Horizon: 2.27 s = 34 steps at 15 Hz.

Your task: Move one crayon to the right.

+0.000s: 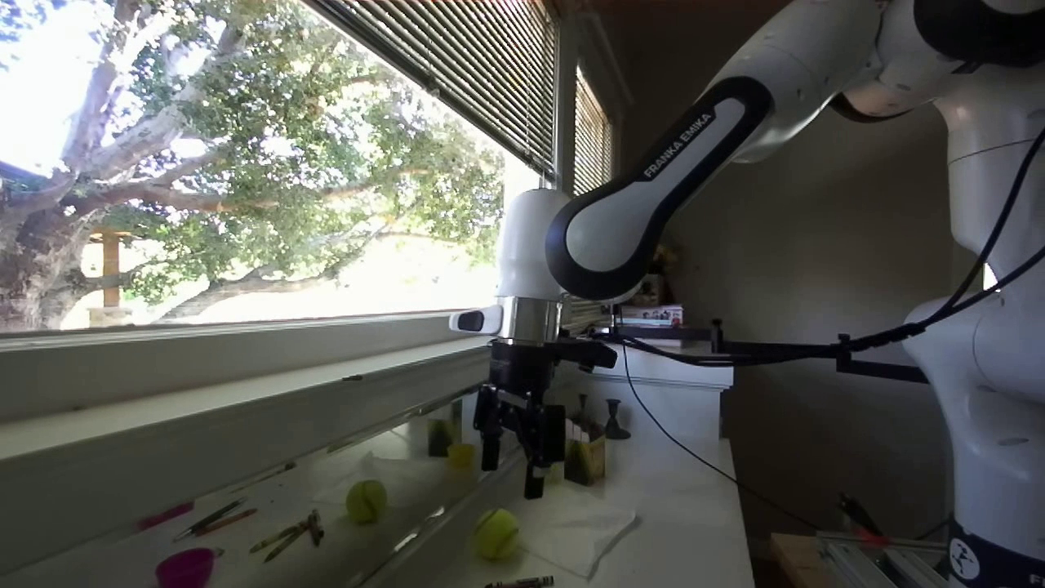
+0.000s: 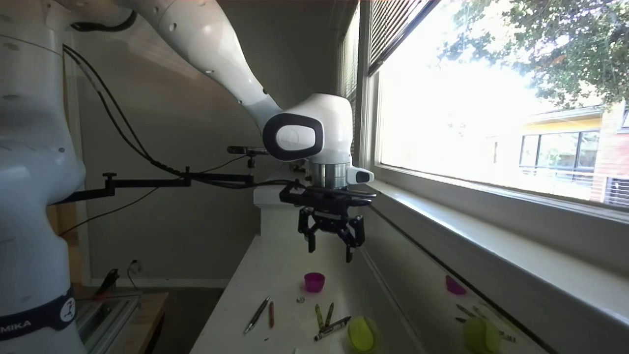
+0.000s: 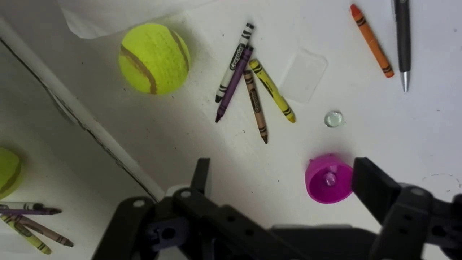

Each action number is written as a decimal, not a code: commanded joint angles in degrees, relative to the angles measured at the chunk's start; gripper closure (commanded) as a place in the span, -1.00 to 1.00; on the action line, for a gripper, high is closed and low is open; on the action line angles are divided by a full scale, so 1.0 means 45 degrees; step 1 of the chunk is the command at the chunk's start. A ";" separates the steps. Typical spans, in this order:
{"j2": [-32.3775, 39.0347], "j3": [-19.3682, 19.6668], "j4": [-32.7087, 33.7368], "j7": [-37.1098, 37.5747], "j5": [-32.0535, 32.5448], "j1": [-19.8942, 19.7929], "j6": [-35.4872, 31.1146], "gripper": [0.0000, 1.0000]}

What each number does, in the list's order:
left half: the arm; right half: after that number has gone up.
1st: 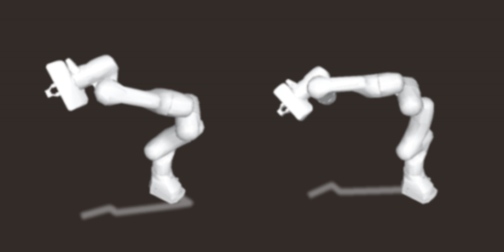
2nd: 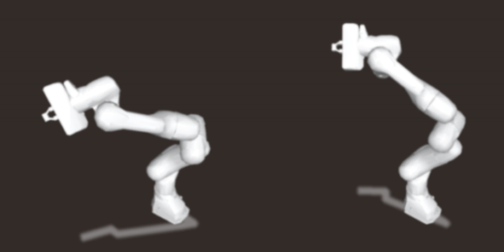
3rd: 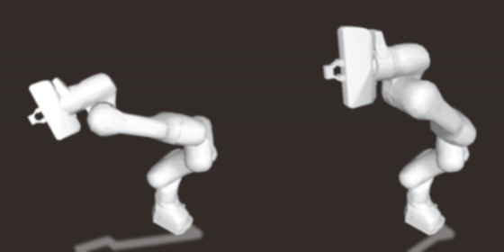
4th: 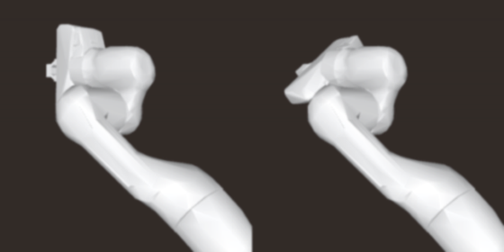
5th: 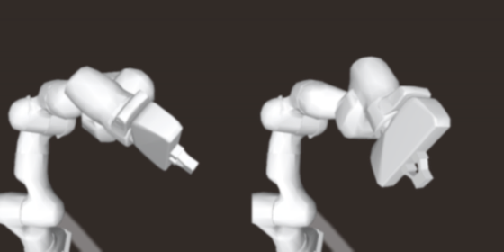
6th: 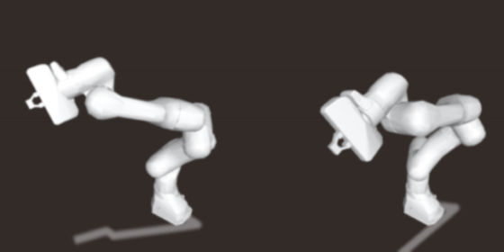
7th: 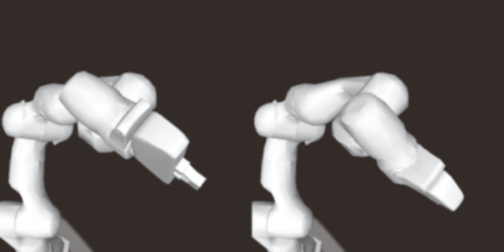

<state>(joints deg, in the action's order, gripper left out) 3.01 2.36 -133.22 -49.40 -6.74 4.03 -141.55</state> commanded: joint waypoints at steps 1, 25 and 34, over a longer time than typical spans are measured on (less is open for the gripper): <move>0.0866 -0.0628 0.0975 -0.0854 -0.0513 -0.0346 0.0284 -1.00; 0.3039 -0.1373 0.2012 -0.1114 0.2116 -0.0652 0.1066 -1.00; 0.3555 -0.1517 0.1938 -0.1121 0.2624 -0.0681 -0.0156 -0.95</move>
<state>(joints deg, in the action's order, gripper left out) 17.57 -3.71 -125.37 -55.78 3.04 1.18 -140.56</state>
